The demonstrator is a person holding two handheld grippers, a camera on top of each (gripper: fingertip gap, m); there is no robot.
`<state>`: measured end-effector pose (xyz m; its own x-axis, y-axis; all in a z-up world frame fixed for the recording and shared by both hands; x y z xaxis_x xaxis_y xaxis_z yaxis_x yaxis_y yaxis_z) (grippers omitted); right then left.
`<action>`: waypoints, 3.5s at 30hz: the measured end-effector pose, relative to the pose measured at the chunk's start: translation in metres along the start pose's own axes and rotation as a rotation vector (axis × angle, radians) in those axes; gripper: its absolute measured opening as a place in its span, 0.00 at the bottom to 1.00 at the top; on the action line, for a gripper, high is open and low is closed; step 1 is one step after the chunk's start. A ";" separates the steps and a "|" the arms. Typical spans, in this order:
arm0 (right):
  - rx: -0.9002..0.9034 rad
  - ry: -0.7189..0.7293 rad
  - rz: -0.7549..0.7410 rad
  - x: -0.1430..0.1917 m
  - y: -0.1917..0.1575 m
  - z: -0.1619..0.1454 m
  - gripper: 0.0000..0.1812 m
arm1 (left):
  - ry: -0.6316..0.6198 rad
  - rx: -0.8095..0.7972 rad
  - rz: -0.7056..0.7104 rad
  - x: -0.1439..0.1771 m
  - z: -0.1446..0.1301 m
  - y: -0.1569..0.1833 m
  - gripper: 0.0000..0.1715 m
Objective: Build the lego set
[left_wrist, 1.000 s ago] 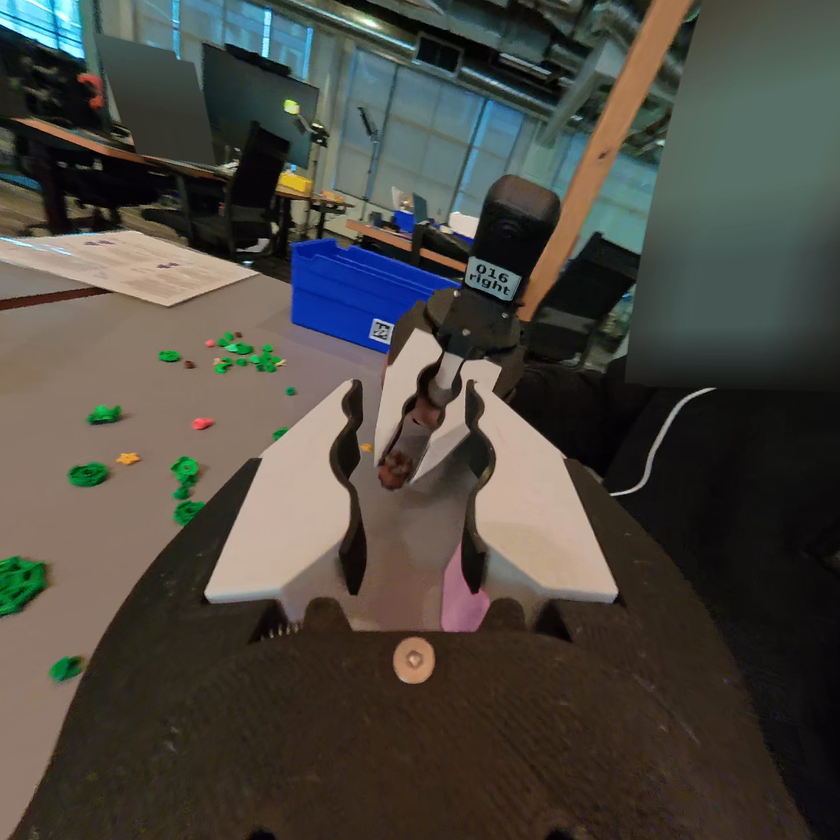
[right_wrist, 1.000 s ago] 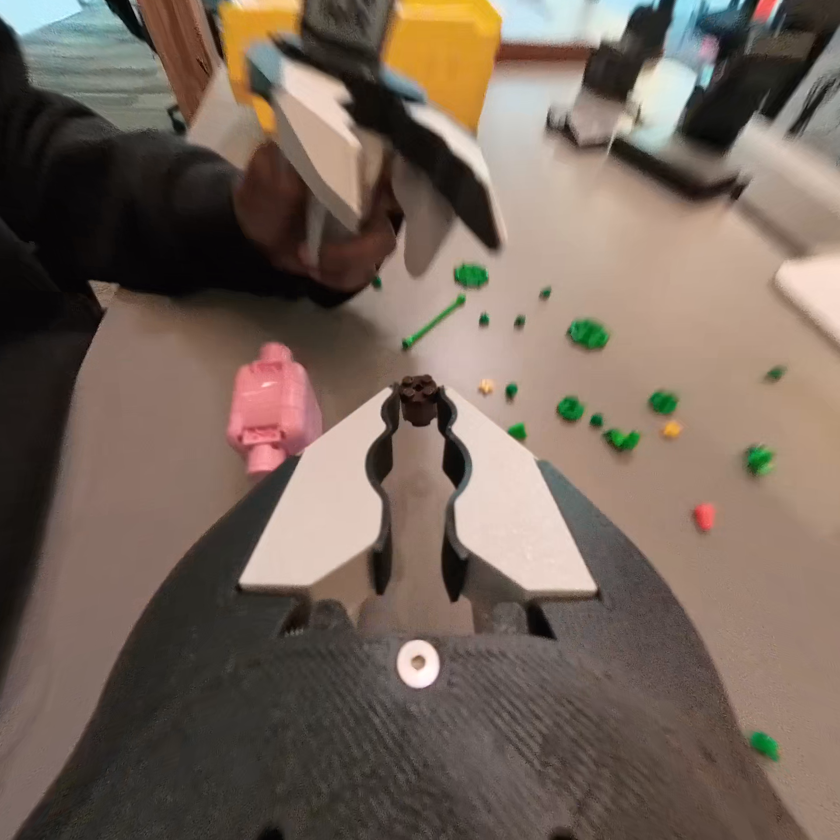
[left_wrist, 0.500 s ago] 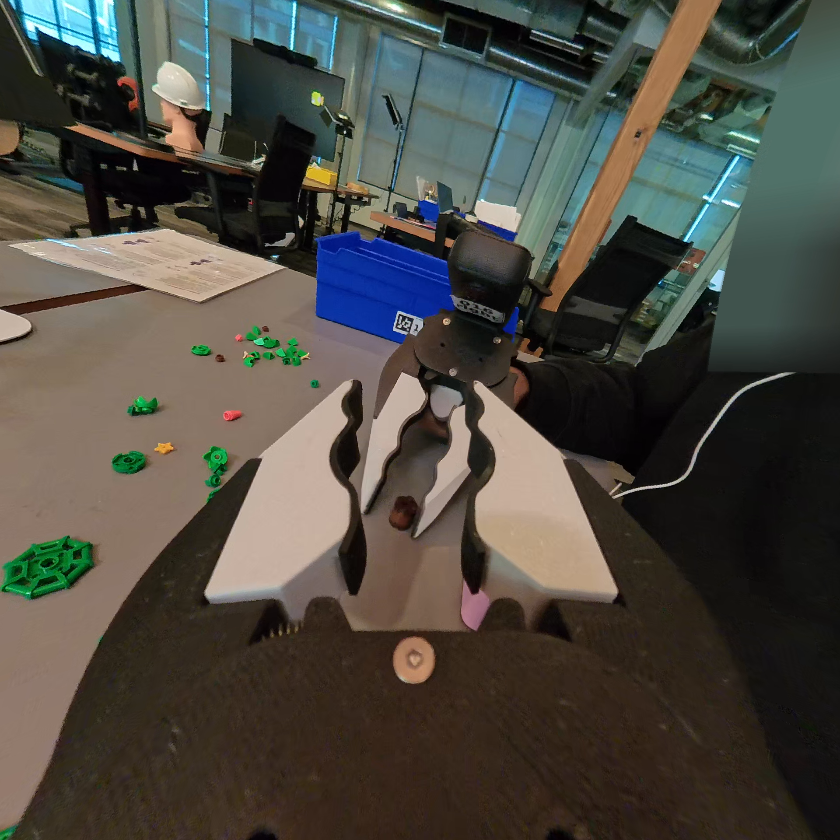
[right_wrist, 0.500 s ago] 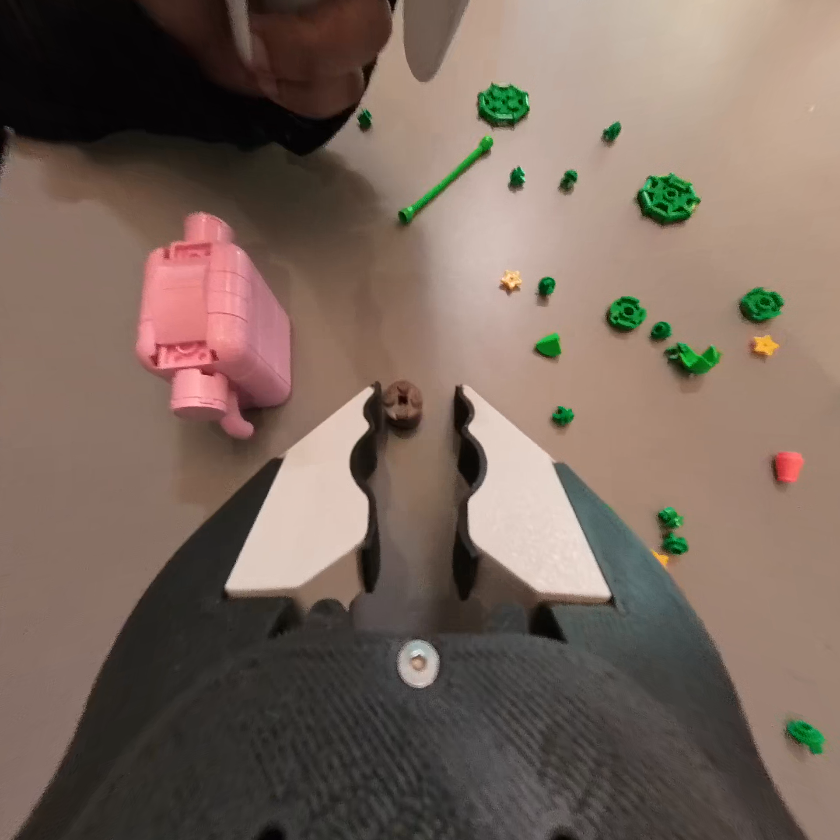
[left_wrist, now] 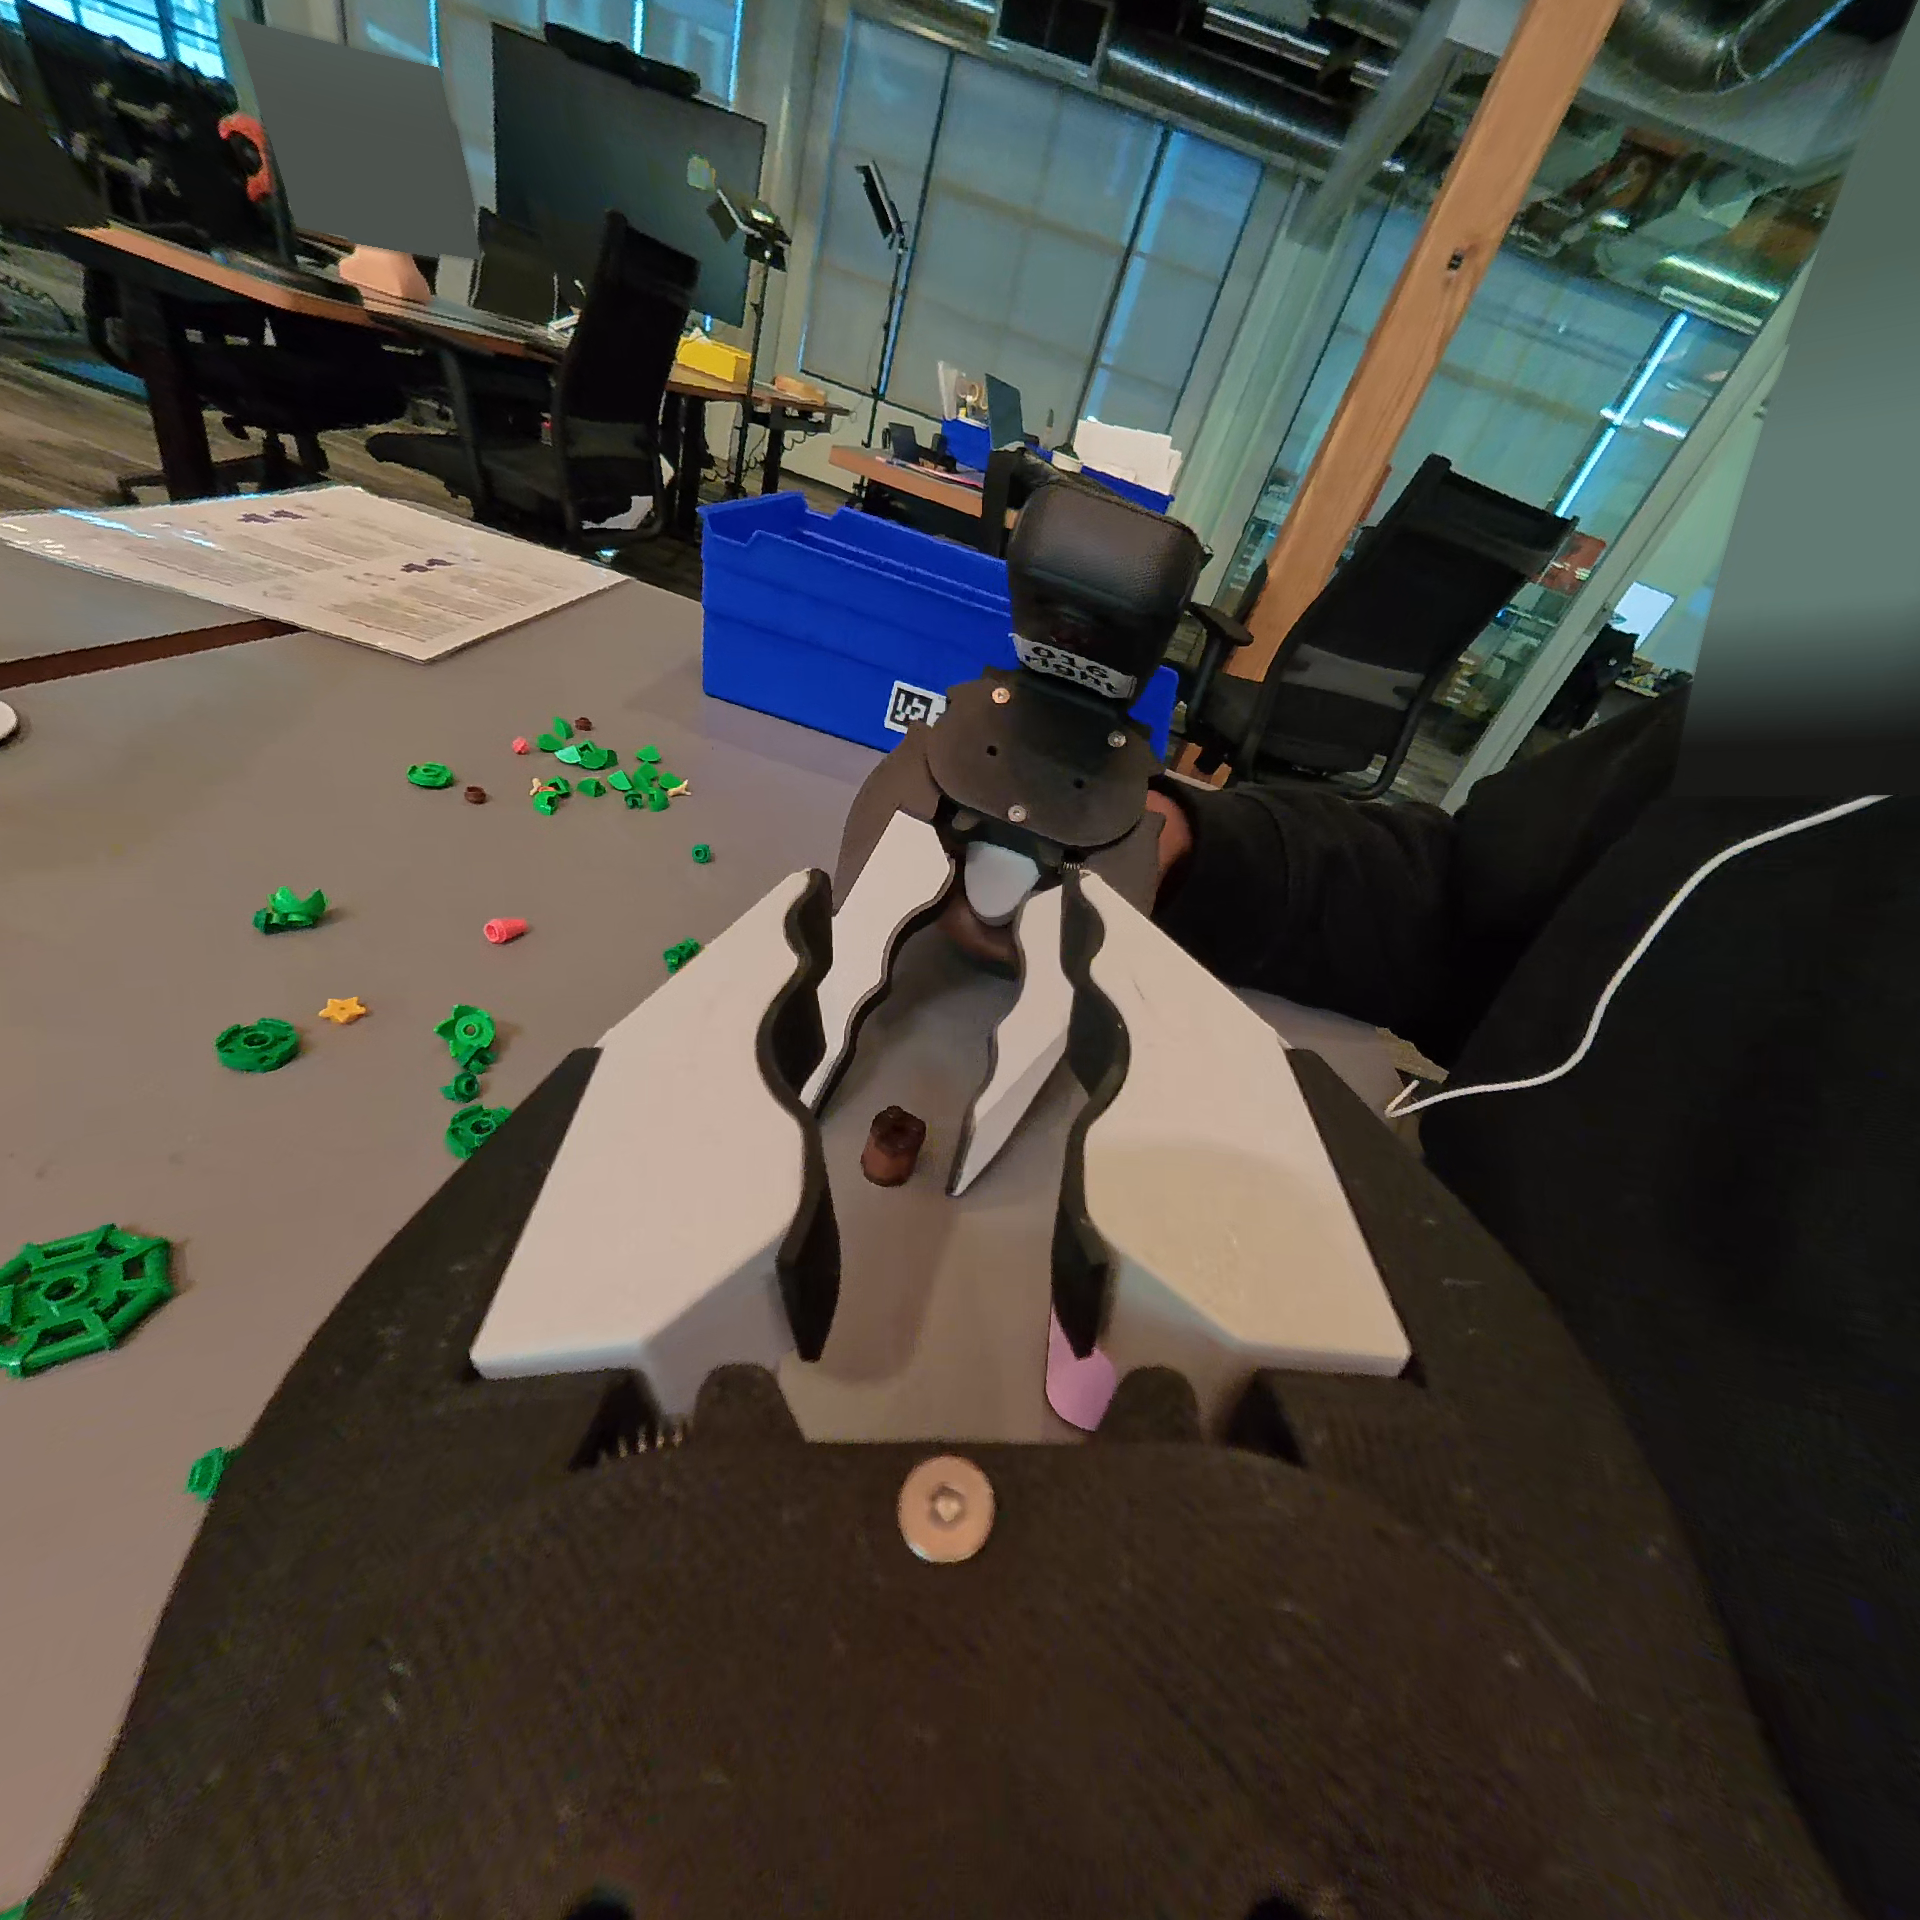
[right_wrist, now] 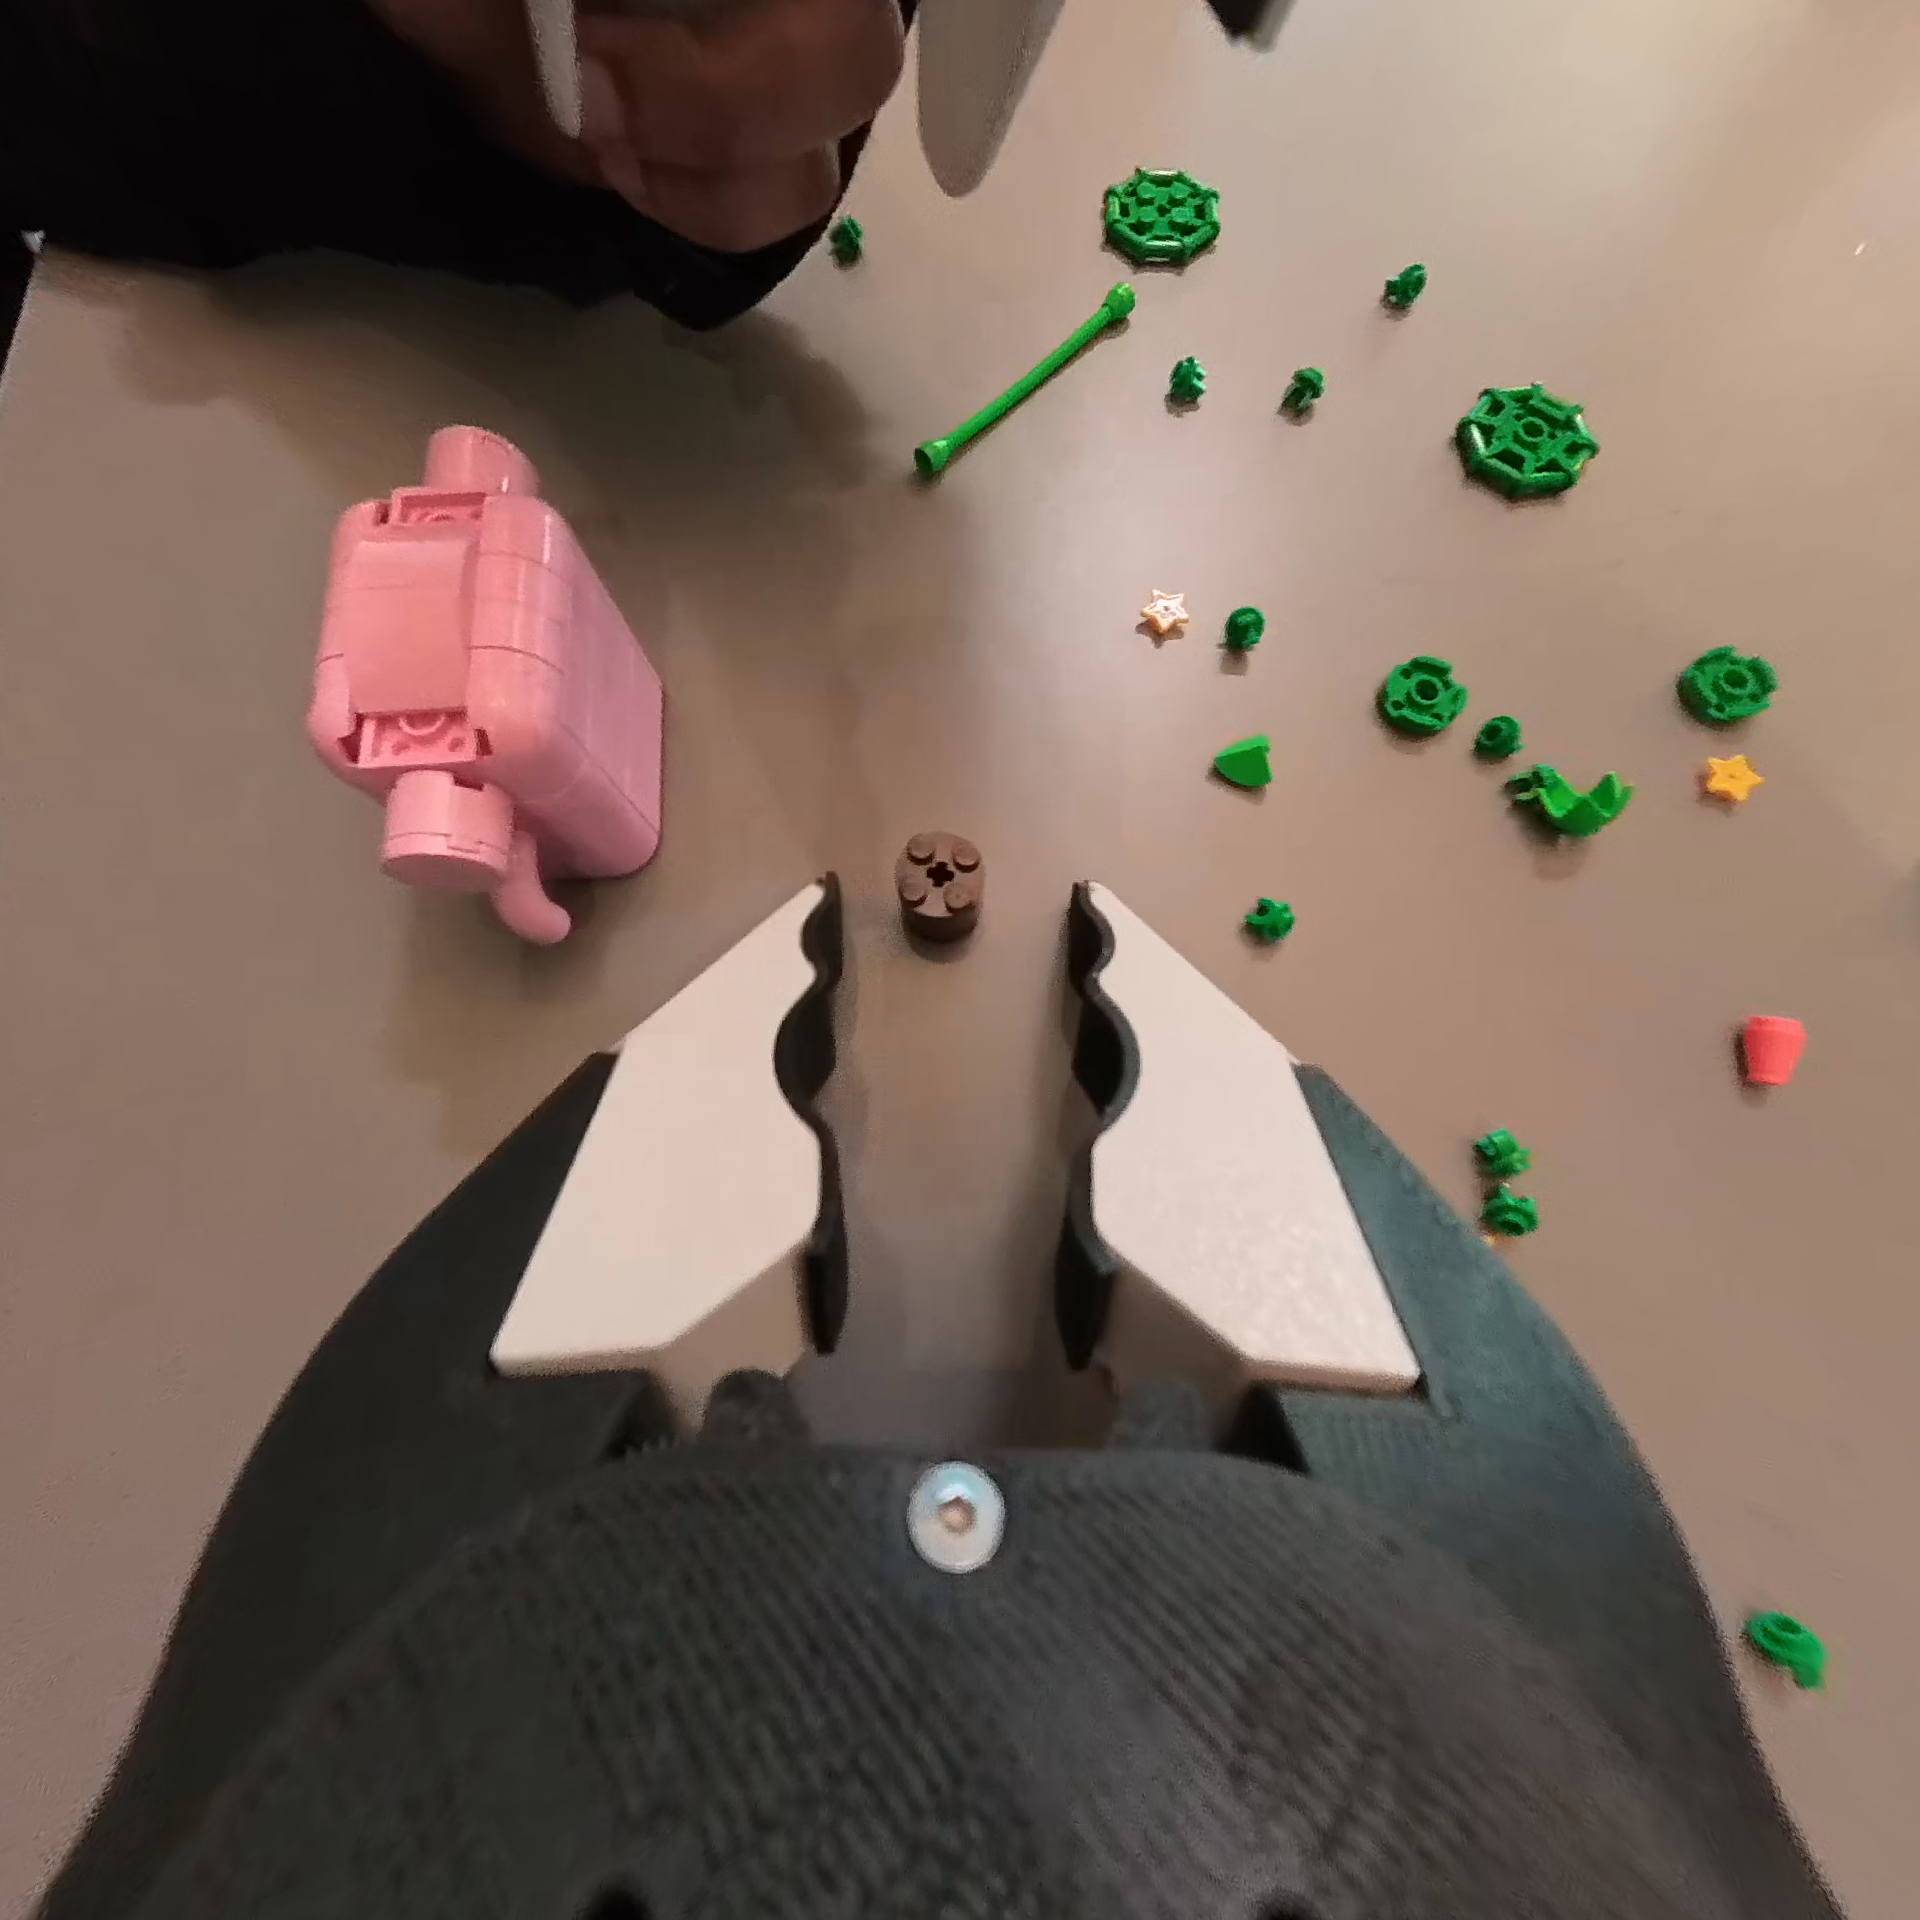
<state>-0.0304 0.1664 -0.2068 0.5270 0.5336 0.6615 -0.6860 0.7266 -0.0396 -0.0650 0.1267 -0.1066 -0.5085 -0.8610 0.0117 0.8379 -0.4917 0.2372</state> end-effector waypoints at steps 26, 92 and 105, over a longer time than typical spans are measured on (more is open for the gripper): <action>-0.078 0.182 0.050 0.022 0.004 0.023 0.27 | -0.033 0.046 -0.027 -0.004 -0.009 -0.001 0.22; -0.477 0.478 -0.492 0.118 0.137 -0.019 0.23 | 0.156 -0.296 0.443 0.060 0.048 -0.034 0.00; -0.585 0.629 -0.370 0.120 0.136 -0.006 0.23 | -0.599 -0.005 0.655 0.036 -0.062 -0.135 0.31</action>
<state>-0.0574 0.3317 -0.1367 0.9534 0.2368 0.1872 -0.1487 0.9081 -0.3914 -0.1848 0.1539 -0.1981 0.0560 -0.7576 0.6504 0.9972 0.0743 0.0007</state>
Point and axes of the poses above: each gripper's, where its closed fingertips meet, x back along the fingers, z out of its top, y = z × x across the jaws, the point moved 2 cm from there along x, back along the fingers, and after that the axes turned 3 degrees about -x, right-handed, at the moved point
